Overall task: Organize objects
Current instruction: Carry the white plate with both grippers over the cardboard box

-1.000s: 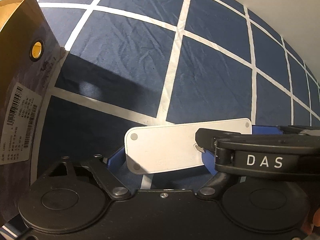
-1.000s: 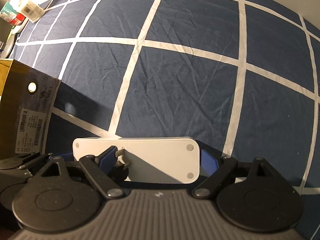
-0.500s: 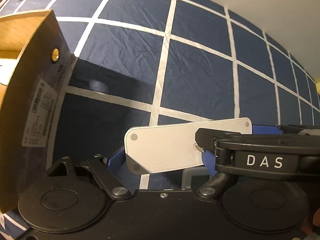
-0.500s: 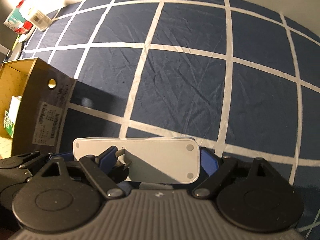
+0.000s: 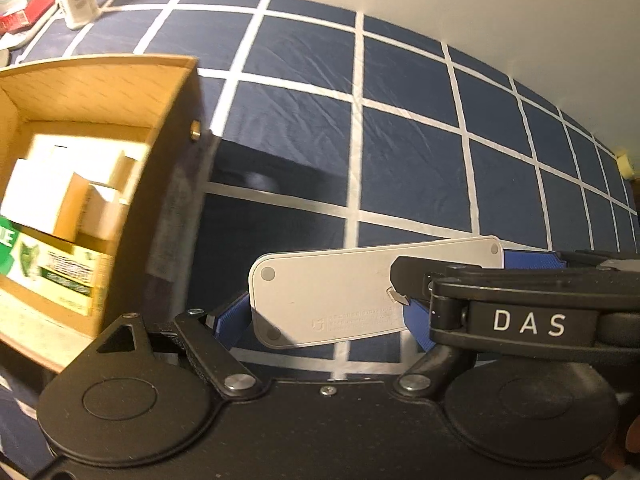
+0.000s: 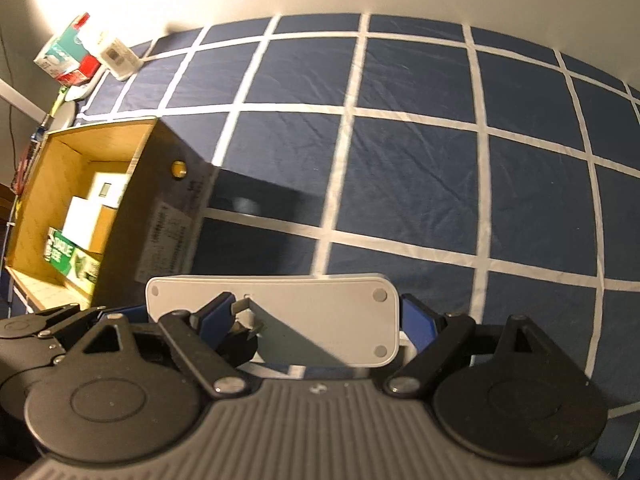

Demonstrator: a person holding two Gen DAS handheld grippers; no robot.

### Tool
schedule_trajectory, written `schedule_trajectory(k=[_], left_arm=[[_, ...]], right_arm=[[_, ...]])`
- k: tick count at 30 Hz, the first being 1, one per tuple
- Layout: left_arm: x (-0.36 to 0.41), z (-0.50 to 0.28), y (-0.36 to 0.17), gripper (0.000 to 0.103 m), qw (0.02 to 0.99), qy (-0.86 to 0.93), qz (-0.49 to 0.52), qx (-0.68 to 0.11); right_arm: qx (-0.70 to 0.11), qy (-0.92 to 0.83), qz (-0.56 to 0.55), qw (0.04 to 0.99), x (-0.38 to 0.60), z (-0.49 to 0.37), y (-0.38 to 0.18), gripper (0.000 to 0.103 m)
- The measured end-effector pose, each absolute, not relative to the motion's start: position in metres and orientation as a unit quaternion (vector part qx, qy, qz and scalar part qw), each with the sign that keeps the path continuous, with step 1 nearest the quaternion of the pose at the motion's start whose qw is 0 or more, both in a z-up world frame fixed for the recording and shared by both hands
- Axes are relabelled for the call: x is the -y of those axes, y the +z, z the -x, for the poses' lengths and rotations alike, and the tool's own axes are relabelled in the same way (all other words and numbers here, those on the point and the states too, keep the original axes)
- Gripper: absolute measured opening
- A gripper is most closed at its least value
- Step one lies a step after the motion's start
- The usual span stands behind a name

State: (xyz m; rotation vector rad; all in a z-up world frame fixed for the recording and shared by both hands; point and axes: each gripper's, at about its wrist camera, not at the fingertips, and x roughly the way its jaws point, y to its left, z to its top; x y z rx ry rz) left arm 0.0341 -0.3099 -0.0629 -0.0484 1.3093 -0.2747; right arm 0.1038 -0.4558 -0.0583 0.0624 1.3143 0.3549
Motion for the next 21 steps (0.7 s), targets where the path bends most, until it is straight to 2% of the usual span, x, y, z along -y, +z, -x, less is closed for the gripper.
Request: schedule_trajectory(k=[12,21], left_arm=[[0.225,-0.052,-0.015,0.081,0.801,-0.142,-0.006,-0.581],[0.159,-0.071,0.001,0.081,0.809,-0.158,-0.035,-0.566]], right_arm=[[-0.579,0.154,-0.056,0.799,0.370,-0.085,-0.015,0.087],[-0.560,0.134,-0.087,0.812,0.298,-0.074,-0.002,0.087]])
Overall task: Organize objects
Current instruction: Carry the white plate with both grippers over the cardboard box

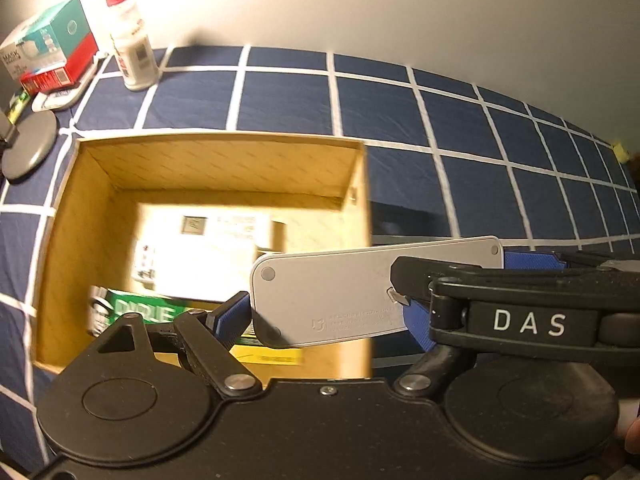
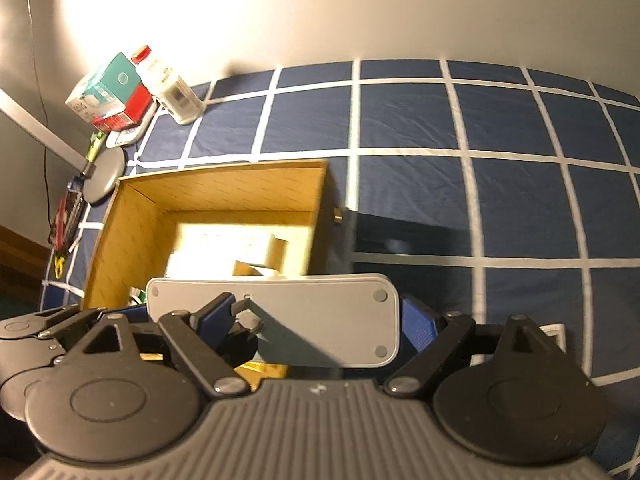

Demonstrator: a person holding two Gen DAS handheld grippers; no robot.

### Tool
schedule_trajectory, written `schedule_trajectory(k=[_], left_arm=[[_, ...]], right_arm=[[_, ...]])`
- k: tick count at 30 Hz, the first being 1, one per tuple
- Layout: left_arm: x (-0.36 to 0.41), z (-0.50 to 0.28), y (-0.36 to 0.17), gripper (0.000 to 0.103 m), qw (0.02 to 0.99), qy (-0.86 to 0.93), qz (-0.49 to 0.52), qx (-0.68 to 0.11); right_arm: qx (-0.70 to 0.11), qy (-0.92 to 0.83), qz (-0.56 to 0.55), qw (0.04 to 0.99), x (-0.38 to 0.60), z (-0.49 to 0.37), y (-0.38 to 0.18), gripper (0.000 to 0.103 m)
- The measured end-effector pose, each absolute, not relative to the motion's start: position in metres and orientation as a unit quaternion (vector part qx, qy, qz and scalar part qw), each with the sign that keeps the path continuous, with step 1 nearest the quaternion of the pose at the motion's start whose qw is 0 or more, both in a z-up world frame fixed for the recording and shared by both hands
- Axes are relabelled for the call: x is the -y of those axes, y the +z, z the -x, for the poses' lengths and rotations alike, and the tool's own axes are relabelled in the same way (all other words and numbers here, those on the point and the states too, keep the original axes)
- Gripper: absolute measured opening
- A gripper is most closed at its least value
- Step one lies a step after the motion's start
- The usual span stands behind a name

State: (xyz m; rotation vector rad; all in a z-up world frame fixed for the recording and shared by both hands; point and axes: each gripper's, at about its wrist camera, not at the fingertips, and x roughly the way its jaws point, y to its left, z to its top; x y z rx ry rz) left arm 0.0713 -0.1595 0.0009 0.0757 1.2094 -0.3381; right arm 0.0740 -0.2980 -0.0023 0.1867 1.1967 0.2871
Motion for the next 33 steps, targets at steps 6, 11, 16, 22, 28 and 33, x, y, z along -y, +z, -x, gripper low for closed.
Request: schedule_trajectory(k=[6,11,16,22,28,33], left_arm=[[0.117,-0.089,0.005,0.081,0.809,-0.169,-0.050,-0.561],[0.089,-0.109,0.006,0.081,0.808,-0.171,-0.053,-0.561],[0.070,-0.138,0.000,0.081,0.805,-0.178,-0.054,-0.564],[0.058,-0.180,-0.021,0.081,0.796,-0.187,-0.053,-0.574],[0.055,-0.216,-0.052,0.081,0.778,-0.196,-0.057,-0.594],[0.057,-0.236,-0.077,0.081,0.762,-0.204,-0.060,-0.612]], right_arm=[[-0.554,0.122,-0.104,0.817,0.252,-0.073,0.001,0.087],[-0.553,0.118,-0.110,0.817,0.217,-0.083,0.001,0.087],[-0.556,0.115,-0.109,0.816,0.189,-0.104,-0.004,0.087],[-0.567,0.107,-0.106,0.810,0.166,-0.139,-0.023,0.087],[-0.586,0.095,-0.108,0.797,0.155,-0.171,-0.055,0.087],[-0.603,0.085,-0.109,0.786,0.152,-0.189,-0.081,0.087]])
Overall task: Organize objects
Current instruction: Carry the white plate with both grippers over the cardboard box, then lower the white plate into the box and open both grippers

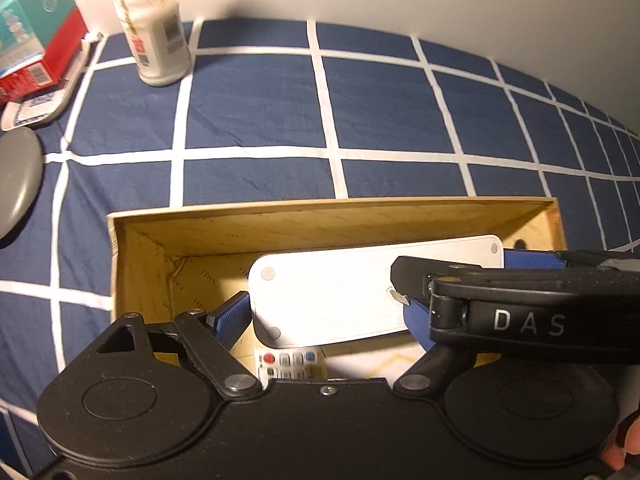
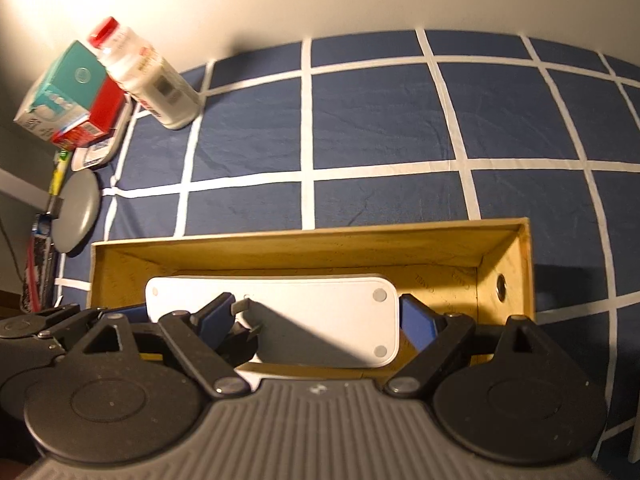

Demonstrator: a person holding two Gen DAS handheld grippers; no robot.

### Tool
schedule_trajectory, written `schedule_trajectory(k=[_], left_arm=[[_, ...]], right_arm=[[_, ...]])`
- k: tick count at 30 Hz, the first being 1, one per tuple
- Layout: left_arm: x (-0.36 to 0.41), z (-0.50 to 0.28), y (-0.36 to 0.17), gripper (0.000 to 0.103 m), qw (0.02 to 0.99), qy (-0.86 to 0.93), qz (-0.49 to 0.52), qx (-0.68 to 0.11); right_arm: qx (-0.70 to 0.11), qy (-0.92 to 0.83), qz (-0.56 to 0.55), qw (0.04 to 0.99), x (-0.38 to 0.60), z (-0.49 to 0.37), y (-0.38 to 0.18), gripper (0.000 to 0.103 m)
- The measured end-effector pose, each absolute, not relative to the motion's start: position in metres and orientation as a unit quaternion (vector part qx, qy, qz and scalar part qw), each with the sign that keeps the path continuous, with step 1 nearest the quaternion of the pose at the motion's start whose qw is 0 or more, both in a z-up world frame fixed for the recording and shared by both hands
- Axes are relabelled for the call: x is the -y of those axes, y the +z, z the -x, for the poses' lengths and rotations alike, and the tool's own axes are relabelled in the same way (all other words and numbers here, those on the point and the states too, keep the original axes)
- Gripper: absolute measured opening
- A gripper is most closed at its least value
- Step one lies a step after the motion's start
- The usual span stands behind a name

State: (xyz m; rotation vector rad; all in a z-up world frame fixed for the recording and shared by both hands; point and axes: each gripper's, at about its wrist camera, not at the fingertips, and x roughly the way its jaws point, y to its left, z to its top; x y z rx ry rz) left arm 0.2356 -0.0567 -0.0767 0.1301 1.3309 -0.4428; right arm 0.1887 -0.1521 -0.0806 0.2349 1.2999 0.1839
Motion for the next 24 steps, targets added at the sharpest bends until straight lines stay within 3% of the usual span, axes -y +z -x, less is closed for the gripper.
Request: schedule_trajectory(k=[24], left_arm=[[0.066,-0.269,-0.124,0.081,0.731,-0.206,-0.044,-0.649]], right_arm=[[-0.639,0.075,-0.104,0.758,0.153,-0.222,-0.125,0.087]])
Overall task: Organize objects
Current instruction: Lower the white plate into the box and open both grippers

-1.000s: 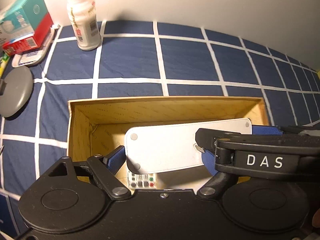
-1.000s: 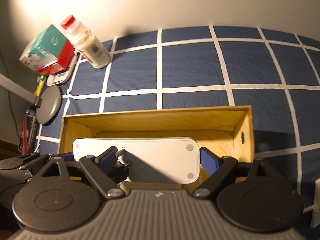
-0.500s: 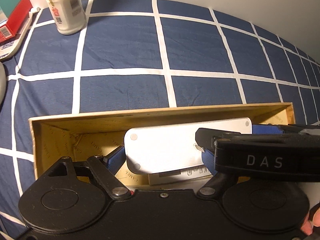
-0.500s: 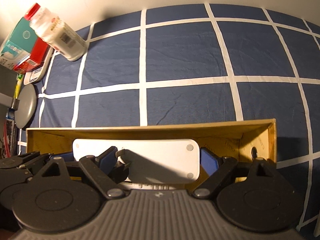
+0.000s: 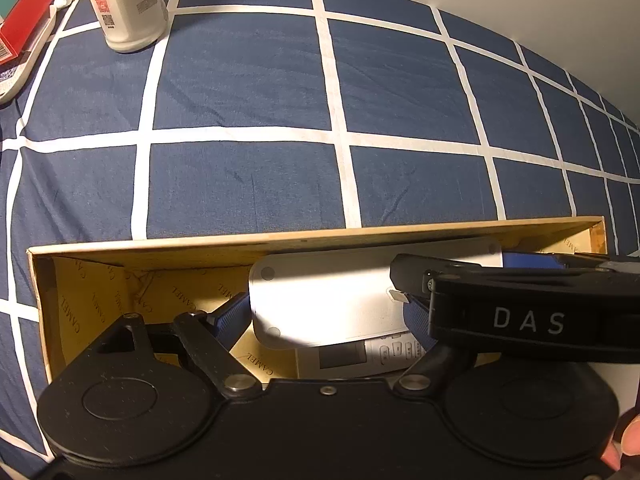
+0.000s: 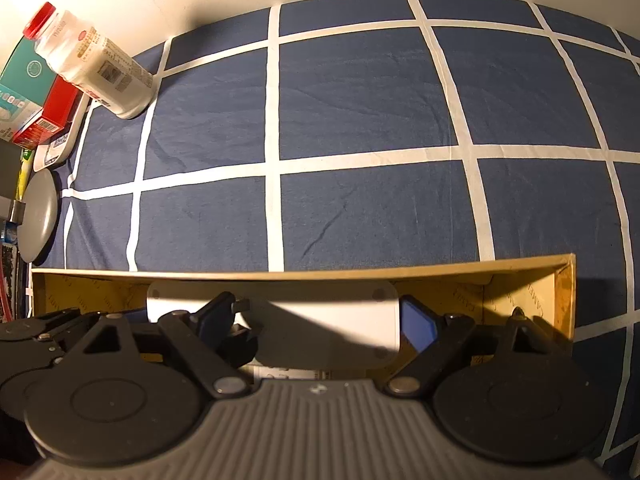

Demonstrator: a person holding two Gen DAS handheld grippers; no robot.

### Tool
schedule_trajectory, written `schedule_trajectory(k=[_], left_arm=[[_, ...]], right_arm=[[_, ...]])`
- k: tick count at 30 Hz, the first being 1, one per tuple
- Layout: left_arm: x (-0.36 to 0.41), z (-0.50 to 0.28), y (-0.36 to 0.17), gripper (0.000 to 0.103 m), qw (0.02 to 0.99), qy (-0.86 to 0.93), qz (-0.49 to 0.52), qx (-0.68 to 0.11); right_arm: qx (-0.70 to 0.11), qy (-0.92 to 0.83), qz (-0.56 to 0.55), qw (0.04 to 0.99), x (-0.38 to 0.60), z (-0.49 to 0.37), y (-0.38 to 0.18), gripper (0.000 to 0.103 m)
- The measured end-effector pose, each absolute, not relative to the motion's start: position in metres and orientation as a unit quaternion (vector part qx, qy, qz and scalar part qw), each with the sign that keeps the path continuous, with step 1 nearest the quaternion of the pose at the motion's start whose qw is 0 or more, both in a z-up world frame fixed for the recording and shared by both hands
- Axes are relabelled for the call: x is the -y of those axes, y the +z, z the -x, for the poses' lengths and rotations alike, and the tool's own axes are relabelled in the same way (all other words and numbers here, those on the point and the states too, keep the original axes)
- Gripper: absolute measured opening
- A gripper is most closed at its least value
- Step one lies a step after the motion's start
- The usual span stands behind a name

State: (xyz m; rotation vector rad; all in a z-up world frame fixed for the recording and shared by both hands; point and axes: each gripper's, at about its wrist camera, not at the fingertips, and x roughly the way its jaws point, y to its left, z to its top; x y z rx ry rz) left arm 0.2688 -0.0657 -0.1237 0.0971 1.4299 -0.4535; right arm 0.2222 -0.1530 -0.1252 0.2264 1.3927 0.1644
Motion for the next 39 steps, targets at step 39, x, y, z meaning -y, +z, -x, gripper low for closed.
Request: schedule_trajectory(k=[39], left_arm=[[0.055,-0.168,-0.039,0.085,0.779,-0.181,-0.045,-0.599]], right_arm=[[-0.574,0.066,-0.113,0.808,0.192,-0.137,-0.042,0.089]])
